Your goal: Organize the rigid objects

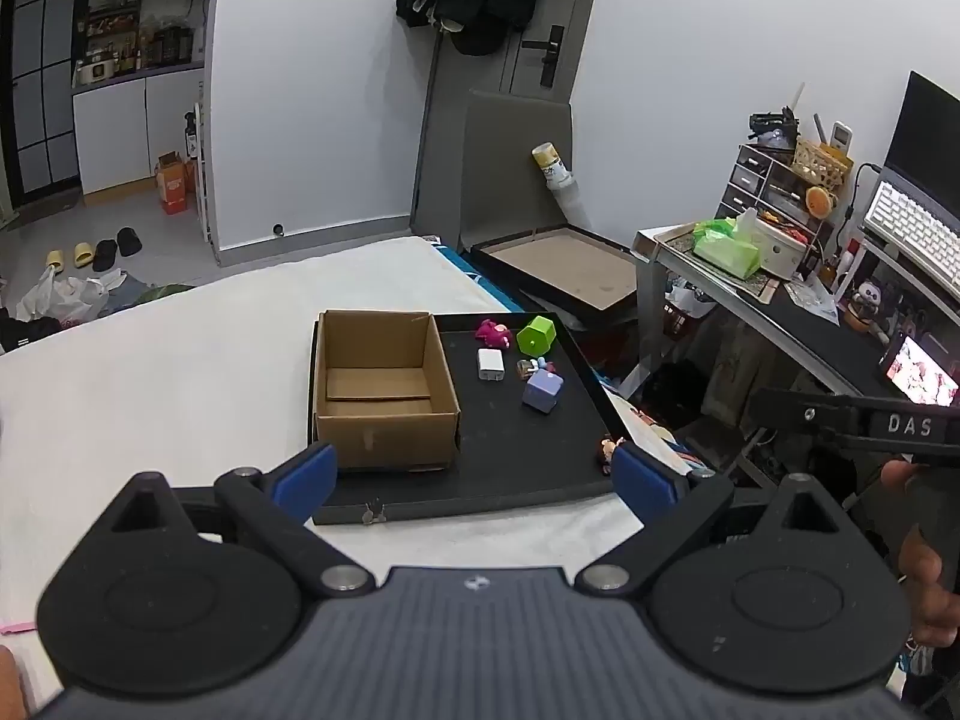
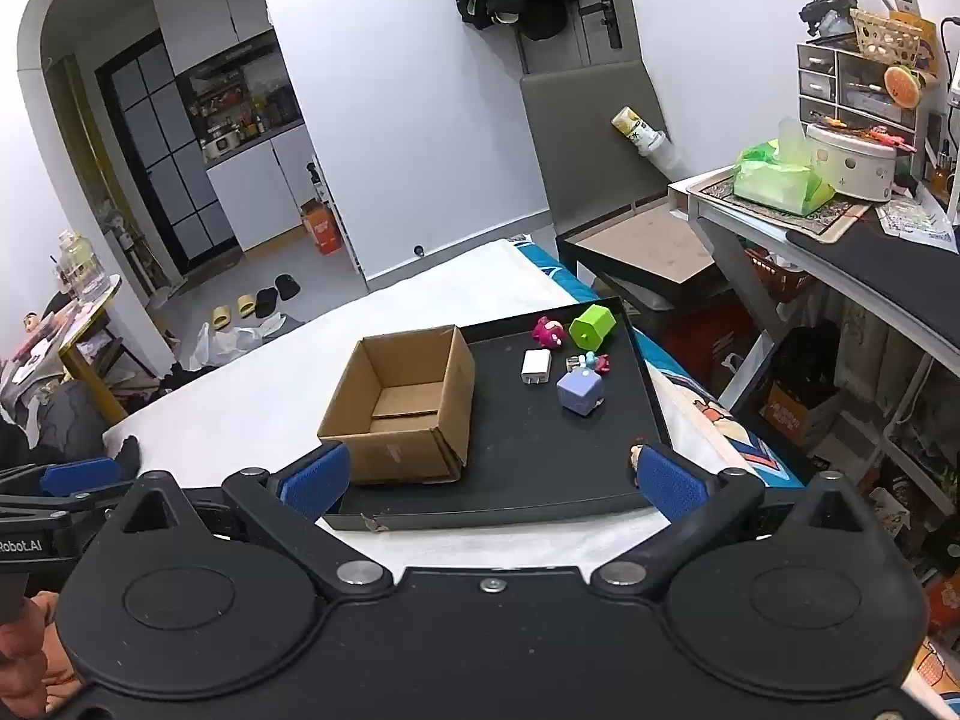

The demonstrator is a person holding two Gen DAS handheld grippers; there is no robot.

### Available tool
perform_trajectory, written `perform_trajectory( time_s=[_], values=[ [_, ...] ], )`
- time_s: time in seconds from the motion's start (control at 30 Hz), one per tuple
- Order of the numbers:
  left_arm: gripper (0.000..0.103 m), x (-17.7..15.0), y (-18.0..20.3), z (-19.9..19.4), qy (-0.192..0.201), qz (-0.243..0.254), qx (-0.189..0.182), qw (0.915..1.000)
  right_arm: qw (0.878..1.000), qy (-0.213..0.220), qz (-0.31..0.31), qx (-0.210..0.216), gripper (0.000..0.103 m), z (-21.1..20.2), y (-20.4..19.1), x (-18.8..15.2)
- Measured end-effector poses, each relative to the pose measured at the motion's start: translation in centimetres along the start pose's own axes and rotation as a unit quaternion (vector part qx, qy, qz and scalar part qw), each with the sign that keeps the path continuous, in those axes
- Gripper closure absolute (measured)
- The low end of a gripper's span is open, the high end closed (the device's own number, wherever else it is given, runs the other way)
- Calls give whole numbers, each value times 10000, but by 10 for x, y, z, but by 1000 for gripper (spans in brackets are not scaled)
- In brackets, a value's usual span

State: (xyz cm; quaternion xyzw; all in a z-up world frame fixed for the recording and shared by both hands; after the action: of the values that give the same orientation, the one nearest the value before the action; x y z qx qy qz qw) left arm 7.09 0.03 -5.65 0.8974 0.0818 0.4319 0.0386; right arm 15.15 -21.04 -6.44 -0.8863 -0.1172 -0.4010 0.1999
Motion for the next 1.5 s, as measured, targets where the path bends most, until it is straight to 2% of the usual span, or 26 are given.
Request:
perform_trajectory(
  time_s=[0.13, 0.3, 0.5, 1.5],
  values=[
    [6, 0, -3, 2, -38, -75, 23, 10000, 9999, 29, 27, 135, 0, 1, 3, 1],
    [6, 2, 4, -6, 48, 69, 19, 10000, 9998, 144, -125, -14, 0, -9, -2, 2],
    [5, 3, -4, -9, 50, 45, -35, 10000, 9999, 117, -72, -25, 0, -6, 1, 3],
    [5, -6, 9, 0, -27, 67, -48, 10000, 9999, 157, 5, -7, 0, -7, 7, -1]
  ],
)
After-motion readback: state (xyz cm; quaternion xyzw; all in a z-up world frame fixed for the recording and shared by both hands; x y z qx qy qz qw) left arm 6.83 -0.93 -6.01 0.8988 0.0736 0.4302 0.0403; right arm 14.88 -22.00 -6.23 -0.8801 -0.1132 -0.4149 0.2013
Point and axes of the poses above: each gripper's, at about its wrist camera, not at the fingertips, and z roughly the way its jaws point, y to its right, x to its top, the point moved 9 cm from there along z, roughly the way its jaws point, and after that the axes turned 1 degree about z, right-handed, at the moved point
